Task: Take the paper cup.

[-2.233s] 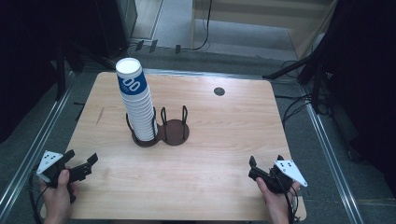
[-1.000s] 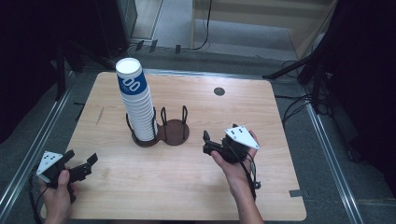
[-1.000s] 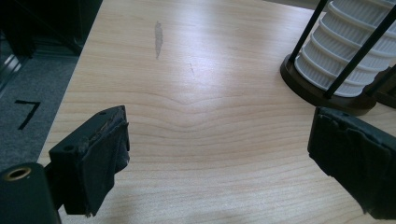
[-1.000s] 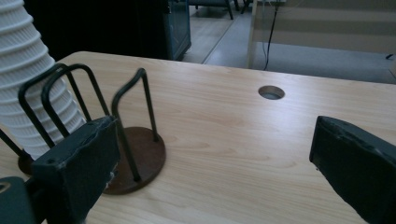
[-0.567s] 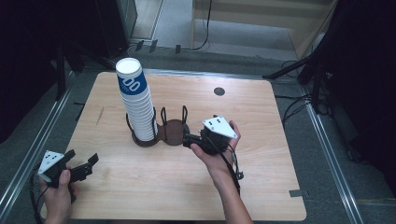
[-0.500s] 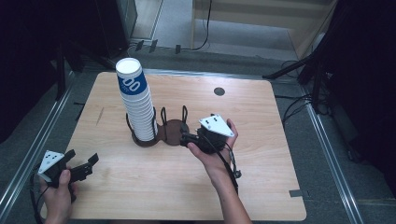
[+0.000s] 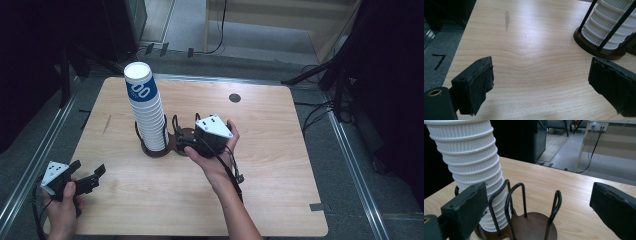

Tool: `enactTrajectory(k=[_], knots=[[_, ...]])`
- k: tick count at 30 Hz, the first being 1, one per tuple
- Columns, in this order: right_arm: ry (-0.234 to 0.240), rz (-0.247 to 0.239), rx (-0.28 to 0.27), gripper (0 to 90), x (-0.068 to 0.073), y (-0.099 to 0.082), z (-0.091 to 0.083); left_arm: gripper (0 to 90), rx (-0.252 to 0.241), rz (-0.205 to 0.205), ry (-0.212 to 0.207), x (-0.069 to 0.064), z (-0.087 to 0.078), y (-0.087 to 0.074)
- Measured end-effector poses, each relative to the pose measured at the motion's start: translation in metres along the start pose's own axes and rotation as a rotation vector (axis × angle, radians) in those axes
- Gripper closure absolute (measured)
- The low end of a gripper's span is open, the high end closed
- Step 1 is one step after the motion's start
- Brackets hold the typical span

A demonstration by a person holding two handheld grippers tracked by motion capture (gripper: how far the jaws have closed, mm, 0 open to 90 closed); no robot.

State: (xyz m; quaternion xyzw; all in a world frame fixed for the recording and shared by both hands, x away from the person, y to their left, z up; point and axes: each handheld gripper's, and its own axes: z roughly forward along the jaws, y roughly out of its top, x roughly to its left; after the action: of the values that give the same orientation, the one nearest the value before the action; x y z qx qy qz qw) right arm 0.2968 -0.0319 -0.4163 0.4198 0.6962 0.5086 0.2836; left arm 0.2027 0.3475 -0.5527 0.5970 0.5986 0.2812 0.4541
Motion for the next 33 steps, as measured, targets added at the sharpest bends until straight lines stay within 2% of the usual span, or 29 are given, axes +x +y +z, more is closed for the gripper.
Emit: enactTrajectory(k=[15, 25, 33], knots=[[0.045, -0.003, -0.027, 1.7, 0.022, 0.019, 0.013, 6.7, 0.003, 0.007, 0.001, 0.0, 0.0, 0.0], [0.083, -0.001, -0.044, 1.3, 0.043, 0.034, 0.027, 6.7, 0.004, 0.001, -0.003, 0.0, 0.0, 0.0], [0.093, -0.001, -0.051, 1.2, 0.053, 0.042, 0.036, 6.7, 0.005, -0.006, -0.006, 0.001, 0.0, 0.0]])
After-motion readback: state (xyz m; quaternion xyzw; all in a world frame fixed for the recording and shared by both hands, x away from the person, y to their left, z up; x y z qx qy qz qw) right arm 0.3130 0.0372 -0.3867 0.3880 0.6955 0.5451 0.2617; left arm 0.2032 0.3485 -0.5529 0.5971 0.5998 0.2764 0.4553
